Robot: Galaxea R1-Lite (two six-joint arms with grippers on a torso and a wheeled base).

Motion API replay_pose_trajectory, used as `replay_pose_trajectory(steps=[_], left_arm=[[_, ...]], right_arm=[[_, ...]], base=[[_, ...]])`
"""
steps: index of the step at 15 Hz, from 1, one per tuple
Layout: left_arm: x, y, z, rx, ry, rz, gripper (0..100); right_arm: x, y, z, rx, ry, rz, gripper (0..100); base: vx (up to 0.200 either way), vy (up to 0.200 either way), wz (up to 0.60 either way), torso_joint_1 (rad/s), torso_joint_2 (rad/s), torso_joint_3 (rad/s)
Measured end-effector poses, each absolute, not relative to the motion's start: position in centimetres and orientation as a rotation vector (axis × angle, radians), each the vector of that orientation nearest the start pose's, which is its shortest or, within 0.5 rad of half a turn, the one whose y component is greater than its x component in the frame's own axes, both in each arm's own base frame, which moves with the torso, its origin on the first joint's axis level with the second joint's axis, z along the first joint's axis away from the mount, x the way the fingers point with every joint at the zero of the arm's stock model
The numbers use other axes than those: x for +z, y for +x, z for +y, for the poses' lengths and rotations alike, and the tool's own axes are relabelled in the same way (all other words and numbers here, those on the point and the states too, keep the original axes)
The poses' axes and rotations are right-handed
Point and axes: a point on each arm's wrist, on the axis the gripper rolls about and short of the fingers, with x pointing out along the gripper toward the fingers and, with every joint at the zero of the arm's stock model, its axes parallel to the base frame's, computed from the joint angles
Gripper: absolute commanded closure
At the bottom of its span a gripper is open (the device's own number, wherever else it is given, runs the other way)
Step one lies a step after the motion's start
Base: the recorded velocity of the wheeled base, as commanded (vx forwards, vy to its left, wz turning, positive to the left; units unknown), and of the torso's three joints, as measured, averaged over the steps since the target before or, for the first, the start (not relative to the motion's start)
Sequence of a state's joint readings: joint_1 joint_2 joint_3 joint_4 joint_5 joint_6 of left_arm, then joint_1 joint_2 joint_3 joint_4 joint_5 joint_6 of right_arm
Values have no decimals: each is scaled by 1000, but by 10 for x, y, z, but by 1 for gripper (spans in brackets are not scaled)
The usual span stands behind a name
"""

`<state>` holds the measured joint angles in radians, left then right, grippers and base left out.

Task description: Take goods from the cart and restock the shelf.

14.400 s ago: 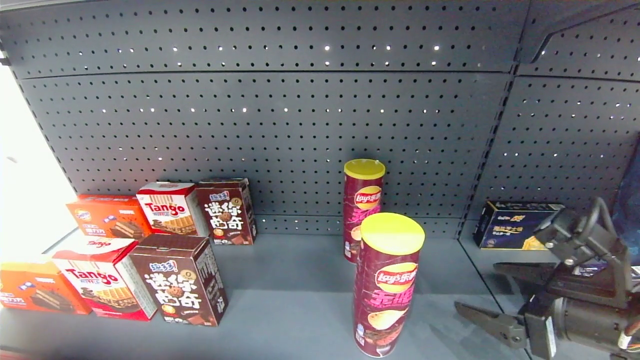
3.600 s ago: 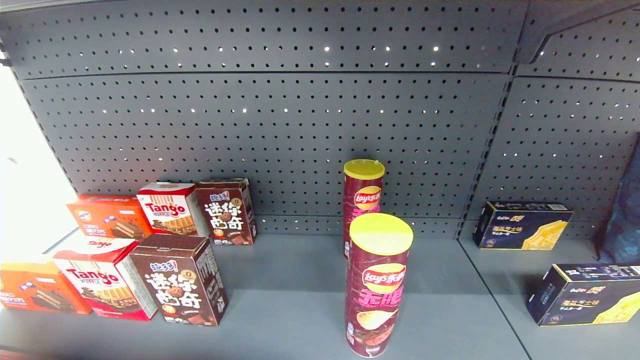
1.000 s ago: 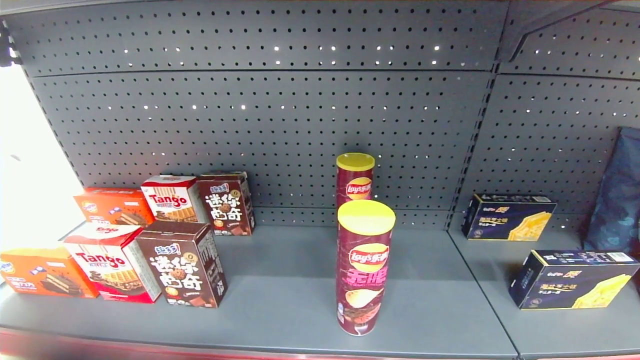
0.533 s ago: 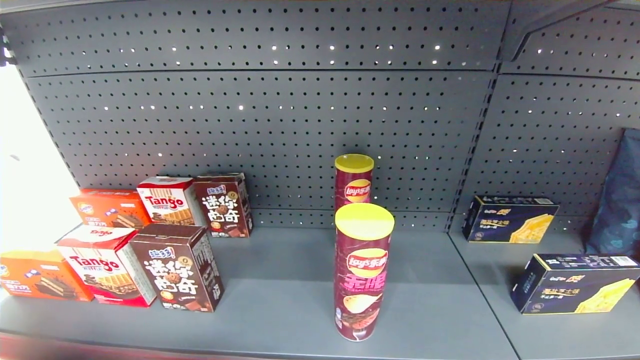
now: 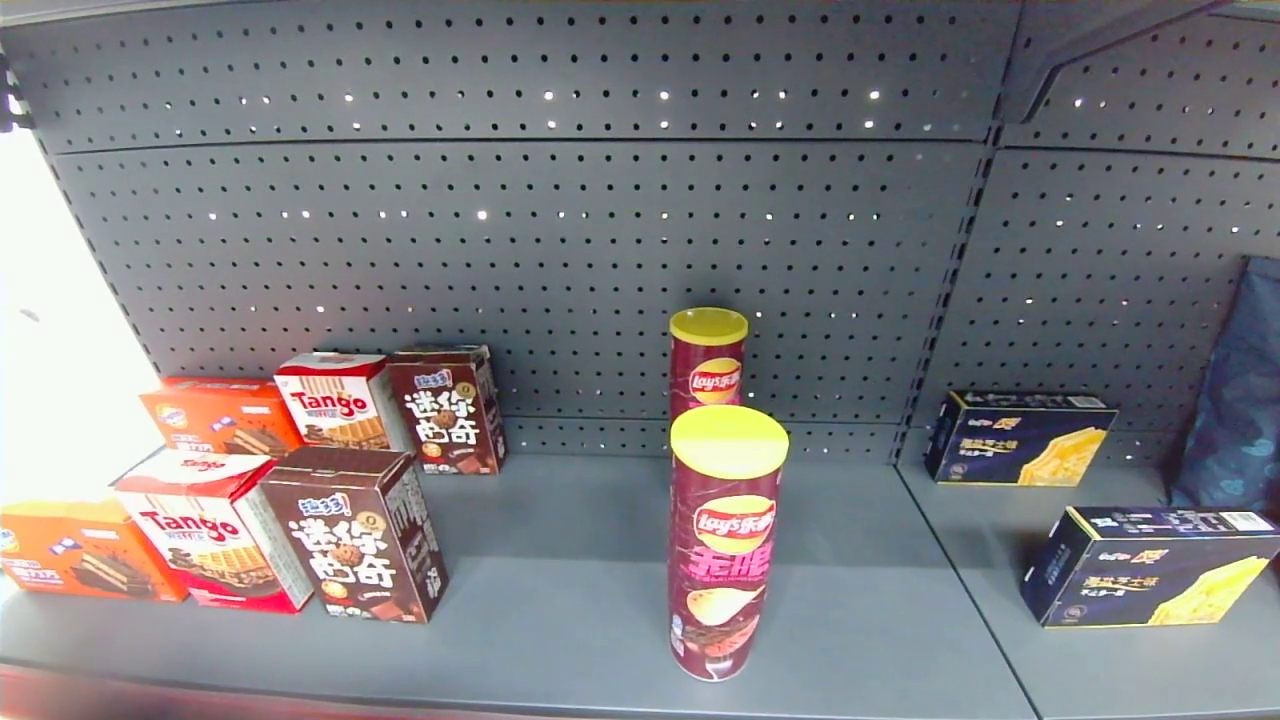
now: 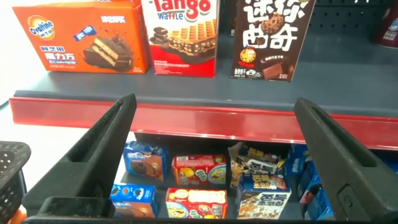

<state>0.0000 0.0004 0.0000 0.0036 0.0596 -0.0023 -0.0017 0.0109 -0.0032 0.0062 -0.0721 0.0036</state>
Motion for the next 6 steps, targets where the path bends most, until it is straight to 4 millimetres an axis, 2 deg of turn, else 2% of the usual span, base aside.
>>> replay_pose_trajectory(steps=[6], left_arm=[[75, -23, 1, 60, -3, 4, 0]], right_arm=[[76, -22, -2, -72, 2, 14, 0]], base=[[0, 0, 0, 0, 0, 0]])
